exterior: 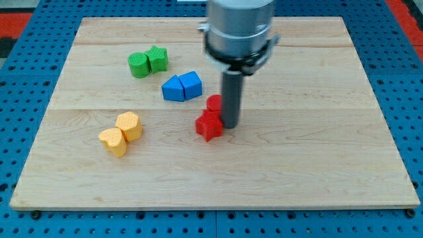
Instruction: Push the red circle into the red star
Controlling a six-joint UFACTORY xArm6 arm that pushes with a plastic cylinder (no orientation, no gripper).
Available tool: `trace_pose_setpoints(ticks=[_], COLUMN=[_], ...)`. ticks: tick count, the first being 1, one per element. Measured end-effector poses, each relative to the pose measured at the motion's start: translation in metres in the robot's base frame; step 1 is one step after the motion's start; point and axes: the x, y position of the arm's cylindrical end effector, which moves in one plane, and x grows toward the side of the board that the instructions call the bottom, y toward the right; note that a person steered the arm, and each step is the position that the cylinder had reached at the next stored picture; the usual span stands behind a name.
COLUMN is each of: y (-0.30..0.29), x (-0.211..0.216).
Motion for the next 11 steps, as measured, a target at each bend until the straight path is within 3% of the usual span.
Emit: trace_pose_setpoints(ticks=[2,3,4,5,6,7,9,11], y=[-0.04,0.006,0.041,0.041,0.007,-0.001,-0.053,-0.003], x=[0.024,0.022,-0.033,-0.083,-0.036,-0.019,-0.019,-0.006])
